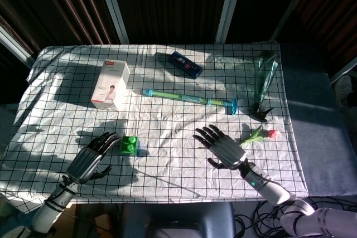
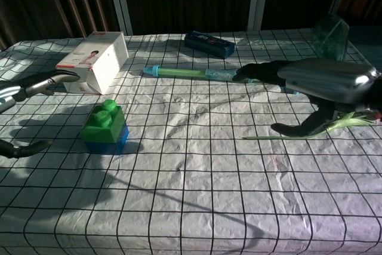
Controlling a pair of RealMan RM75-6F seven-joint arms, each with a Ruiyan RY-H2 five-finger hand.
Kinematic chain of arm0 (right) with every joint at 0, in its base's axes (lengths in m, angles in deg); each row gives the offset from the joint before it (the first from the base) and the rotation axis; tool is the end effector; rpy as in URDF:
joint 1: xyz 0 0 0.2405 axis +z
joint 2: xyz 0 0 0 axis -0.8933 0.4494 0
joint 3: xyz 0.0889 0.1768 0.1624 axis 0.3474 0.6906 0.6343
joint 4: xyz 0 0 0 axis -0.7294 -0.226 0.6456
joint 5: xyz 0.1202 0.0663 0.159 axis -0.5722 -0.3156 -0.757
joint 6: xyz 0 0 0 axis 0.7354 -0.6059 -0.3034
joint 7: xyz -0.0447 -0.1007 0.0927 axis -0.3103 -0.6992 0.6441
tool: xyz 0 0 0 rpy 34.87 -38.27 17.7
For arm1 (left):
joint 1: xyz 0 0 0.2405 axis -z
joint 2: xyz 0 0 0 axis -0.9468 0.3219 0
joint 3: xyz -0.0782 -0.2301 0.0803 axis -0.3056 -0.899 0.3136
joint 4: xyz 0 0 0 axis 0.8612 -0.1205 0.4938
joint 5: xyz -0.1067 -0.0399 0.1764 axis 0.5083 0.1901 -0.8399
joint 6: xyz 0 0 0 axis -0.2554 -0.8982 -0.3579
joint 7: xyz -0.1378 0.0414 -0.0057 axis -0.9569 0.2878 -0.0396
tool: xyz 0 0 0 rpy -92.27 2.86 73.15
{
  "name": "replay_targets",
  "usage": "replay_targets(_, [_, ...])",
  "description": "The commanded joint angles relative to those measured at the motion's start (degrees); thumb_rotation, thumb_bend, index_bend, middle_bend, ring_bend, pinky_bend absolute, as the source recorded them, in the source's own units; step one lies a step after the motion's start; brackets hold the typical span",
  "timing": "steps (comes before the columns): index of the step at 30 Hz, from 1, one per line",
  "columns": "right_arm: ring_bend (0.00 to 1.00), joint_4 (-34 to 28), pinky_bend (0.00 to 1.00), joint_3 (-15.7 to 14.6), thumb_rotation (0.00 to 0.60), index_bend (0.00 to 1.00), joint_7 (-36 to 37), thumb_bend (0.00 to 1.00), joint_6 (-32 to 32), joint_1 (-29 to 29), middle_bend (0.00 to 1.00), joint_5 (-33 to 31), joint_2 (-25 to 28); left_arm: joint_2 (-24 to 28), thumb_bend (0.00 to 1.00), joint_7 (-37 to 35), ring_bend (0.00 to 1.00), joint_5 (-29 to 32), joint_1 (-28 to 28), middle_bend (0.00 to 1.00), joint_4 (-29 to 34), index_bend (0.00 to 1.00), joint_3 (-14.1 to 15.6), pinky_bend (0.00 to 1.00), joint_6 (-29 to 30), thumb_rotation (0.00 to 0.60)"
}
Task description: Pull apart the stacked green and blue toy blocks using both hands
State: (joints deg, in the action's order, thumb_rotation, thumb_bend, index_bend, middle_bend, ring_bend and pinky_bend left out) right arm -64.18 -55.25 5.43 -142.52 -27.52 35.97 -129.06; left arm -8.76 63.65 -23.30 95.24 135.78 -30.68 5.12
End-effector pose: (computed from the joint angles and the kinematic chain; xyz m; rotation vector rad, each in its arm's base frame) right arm -0.1739 -0.2836 0.0133 2.1269 -0.8024 0.9905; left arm -0.2337 0.2495 0.0332 -1.9050 -0.8792 -1.1095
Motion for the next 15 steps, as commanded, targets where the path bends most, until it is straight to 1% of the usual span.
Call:
replay_targets(1, [0.00,-1.26,0.00,1.82,0.600,0.00,1.77,0.35,-1.43,-0.58,0.00,-1.82,3.07,-1.13,0.33,1.96,0.00,2.83,3.71,0.00,1.26,0.00,-1.67,0.19,-5.50,0.600])
replay_targets(4, [0.00,-2.38,0.00,2.71,0.600,0.00,1.85,0.35,-1.76,-0.70,0.00,-2.91,5.00,-2.18,0.33,2.09,0.00,4.16,5.25,0.00,0.84,0.00,-2.27,0.19,-8.04,0.600])
replay_targets(8, [0.00,-3.20,0.00,2.76,0.600,0.00,1.60,0.35,-0.99,-0.58,0.00,-3.66,6.29,-3.28,0.33,2.80,0.00,6.10,6.74,0.00,0.31,0.00,-3.41,0.19,-10.07,0.600])
replay_targets(15, [0.00,-2.96,0.00,3.04,0.600,0.00,2.74,0.35,-0.29,-0.55,0.00,-4.86,7.15,-4.70,0.33,4.39,0.00,7.61,8.35,0.00,-1.42,0.00,-3.51,0.19,-12.28,0.600])
